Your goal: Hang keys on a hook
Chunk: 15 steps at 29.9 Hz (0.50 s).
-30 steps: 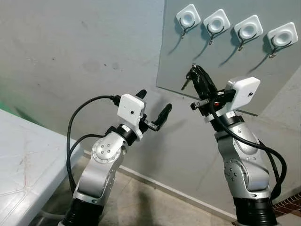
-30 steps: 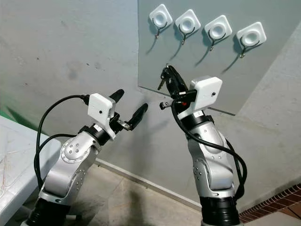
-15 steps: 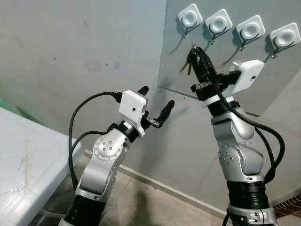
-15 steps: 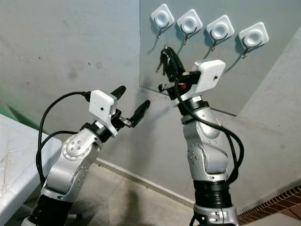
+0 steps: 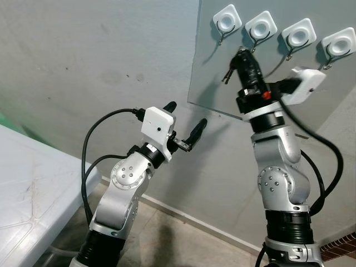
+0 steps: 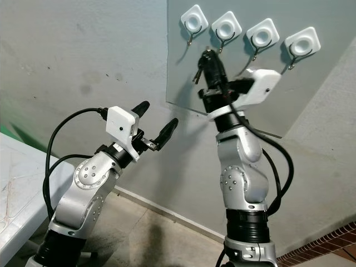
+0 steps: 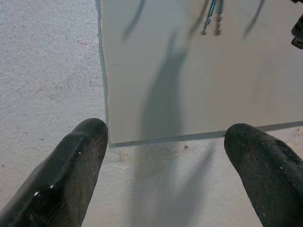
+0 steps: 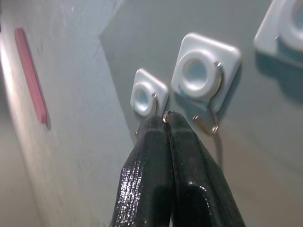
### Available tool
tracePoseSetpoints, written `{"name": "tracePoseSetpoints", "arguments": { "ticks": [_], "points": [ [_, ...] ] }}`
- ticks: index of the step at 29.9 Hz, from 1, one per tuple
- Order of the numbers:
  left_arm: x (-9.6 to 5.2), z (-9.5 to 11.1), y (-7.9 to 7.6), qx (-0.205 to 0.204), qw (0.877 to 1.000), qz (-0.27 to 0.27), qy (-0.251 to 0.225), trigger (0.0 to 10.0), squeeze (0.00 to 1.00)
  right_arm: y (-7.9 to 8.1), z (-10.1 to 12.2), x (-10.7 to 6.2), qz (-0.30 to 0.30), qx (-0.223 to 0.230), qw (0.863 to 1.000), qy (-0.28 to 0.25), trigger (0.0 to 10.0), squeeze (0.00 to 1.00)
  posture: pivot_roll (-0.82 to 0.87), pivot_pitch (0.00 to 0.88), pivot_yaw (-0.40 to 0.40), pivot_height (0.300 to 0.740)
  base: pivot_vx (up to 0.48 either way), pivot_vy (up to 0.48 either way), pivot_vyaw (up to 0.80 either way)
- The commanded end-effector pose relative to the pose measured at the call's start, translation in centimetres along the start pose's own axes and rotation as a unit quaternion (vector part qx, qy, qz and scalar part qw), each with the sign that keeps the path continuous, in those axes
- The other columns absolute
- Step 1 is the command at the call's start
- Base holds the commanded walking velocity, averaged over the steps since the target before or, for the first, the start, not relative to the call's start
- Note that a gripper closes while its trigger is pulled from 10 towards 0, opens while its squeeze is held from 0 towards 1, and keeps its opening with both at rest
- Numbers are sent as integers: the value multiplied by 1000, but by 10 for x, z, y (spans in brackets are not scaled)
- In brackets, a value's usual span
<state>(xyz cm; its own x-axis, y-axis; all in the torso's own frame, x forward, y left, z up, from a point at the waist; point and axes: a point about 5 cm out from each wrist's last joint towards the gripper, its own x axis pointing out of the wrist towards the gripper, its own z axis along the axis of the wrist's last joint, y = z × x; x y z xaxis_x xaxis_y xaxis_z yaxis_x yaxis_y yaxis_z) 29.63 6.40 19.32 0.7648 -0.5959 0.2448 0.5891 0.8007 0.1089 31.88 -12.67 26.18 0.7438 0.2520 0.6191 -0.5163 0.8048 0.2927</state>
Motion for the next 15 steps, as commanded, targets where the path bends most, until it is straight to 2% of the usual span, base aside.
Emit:
{"name": "tracePoseSetpoints", "arguments": {
  "ticks": [1, 15],
  "points": [
    [2, 2, -3, 8, 1000, -12, -4, 10000, 0, 0, 3, 4, -3, 11, 1000, -7, 10000, 0, -43, 52, -8, 732, 0, 0, 0],
    [1, 2, -2, 8, 1000, -9, -4, 10000, 0, -5, 3, 2, -30, 81, 996, -19, 10000, 0, -34, 45, -10, 732, 0, 0, 0]
  ]
}}
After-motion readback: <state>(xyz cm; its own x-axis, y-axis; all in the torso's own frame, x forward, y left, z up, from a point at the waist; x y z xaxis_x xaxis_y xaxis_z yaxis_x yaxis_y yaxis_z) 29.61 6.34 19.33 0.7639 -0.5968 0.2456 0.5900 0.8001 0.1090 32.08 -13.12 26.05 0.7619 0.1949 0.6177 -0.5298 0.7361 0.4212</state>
